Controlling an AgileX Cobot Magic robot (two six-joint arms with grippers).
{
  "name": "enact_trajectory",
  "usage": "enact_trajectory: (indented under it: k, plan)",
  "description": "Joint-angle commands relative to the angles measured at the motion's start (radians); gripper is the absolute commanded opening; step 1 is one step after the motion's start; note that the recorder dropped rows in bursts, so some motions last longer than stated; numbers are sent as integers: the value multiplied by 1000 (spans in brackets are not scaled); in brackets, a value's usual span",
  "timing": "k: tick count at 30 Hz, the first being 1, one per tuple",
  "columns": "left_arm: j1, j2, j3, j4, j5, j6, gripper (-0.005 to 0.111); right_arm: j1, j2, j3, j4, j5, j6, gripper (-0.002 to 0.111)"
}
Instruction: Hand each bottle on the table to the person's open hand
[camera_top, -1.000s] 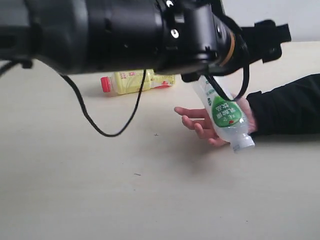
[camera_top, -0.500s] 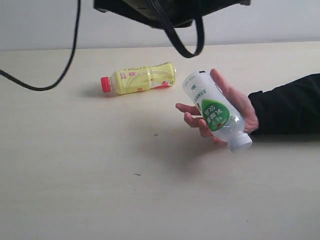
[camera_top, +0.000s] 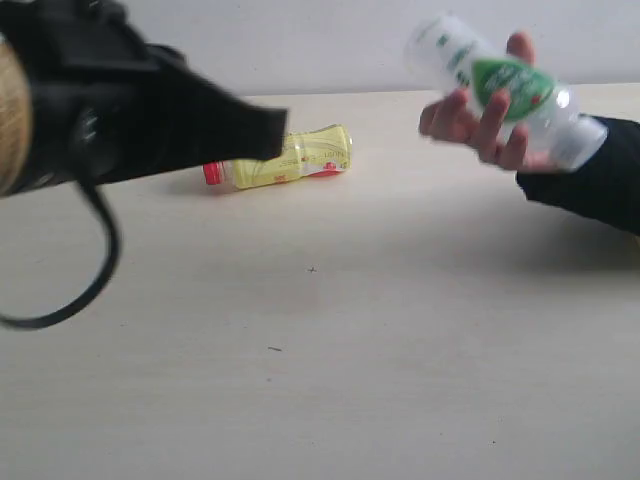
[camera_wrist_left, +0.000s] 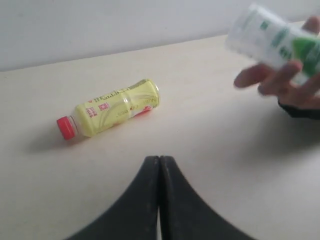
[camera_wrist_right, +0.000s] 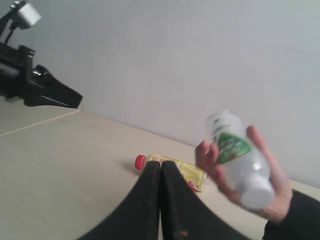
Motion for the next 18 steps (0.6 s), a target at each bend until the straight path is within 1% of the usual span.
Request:
enact_trajectory:
  k: [1, 3, 6, 8, 9, 11, 13, 14, 16, 18]
  plan:
    - [-12, -197, 224, 228, -69, -254, 0, 1, -3, 8, 0, -13, 2, 0]
    - [-12, -291, 320, 307, -75, -309, 0, 1, -3, 8, 0, -13, 2, 0]
    - [-12, -416, 426, 393, -69, -312, 0, 1, -3, 8, 0, -13, 2, 0]
    - [-12, -470, 462, 393, -65, -326, 0, 1, -3, 8, 0, -13, 2, 0]
    - [-12, -505, 479, 395, -68, -391, 0, 1, -3, 8, 0, -13, 2, 0]
    - [-12, -541, 485, 399, -93, -447, 0, 1, -3, 8, 0, -13, 2, 0]
    - [-12, -559, 485, 420, -116, -447, 0, 1, -3, 8, 0, -13, 2, 0]
    - [-12, -564, 485, 449, -128, -443, 0, 1, -3, 8, 0, -13, 2, 0]
    - [-12, -569, 485, 555, -144, -439, 0, 1, -3, 8, 0, -13, 2, 0]
    - [-12, -569, 485, 586, -150, -423, 0, 1, -3, 8, 0, -13, 2, 0]
